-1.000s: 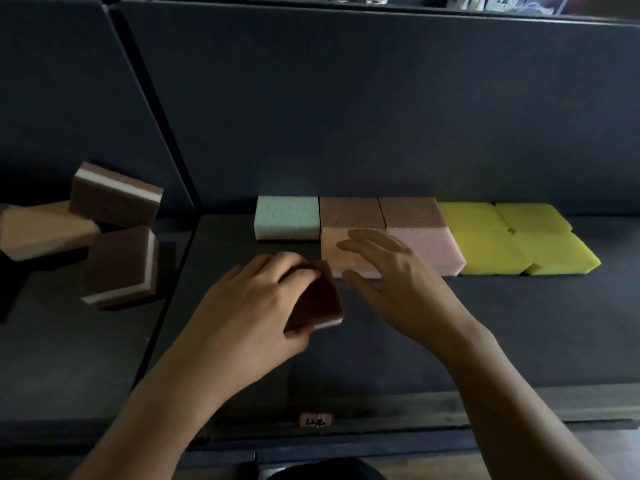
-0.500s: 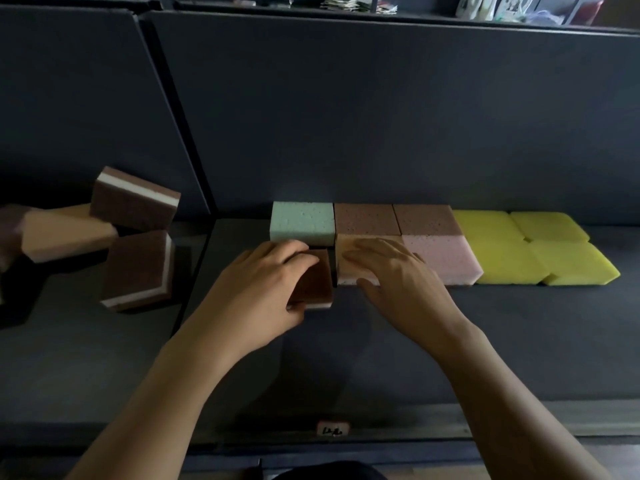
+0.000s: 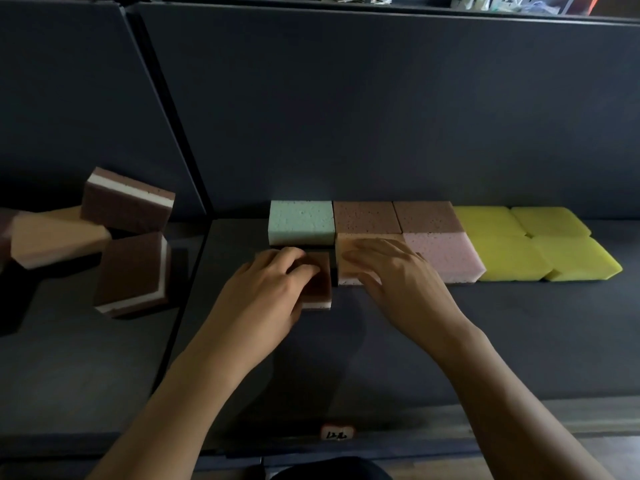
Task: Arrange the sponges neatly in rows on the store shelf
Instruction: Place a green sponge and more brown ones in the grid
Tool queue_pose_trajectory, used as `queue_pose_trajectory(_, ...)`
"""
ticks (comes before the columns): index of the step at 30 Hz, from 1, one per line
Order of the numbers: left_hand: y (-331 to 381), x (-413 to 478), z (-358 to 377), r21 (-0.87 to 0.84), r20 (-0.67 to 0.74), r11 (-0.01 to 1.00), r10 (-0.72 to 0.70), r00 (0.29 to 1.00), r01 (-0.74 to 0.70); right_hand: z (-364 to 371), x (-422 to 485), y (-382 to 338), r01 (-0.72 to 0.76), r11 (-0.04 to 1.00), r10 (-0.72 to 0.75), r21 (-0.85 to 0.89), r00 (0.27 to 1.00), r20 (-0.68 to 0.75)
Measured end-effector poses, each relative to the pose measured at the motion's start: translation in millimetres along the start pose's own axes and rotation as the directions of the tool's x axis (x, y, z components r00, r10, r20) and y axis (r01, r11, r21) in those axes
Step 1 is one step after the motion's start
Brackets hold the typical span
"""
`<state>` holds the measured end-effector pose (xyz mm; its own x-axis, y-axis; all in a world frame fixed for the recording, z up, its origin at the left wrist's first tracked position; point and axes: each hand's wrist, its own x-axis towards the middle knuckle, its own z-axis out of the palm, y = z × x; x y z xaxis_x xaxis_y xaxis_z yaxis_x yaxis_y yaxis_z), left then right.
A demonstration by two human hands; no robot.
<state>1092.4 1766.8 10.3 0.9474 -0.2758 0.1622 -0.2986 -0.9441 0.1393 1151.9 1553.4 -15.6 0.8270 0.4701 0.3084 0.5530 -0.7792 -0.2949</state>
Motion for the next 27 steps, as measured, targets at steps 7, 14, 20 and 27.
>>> queue_pose_trajectory(7,-2,14,7,0.009,-0.049,1.0,-0.011,0.999,0.011,4,0,4,0.026,0.999,-0.025,0.02,1.0,-0.017)
queue_pose_trajectory(14,-2,27,14,0.044,-0.076,0.999,-0.006,0.997,0.009,5,0,7,0.03,0.999,-0.03,0.029,0.999,-0.015)
queue_pose_trajectory(20,-1,34,18,0.039,-0.08,0.999,-0.004,0.997,0.007,4,2,9,0.041,0.998,-0.041,0.05,0.999,-0.006)
queue_pose_trajectory(27,-1,36,23,0.04,-0.089,0.999,-0.017,0.996,0.021,3,3,9,0.027,0.999,-0.027,0.045,1.0,0.006)
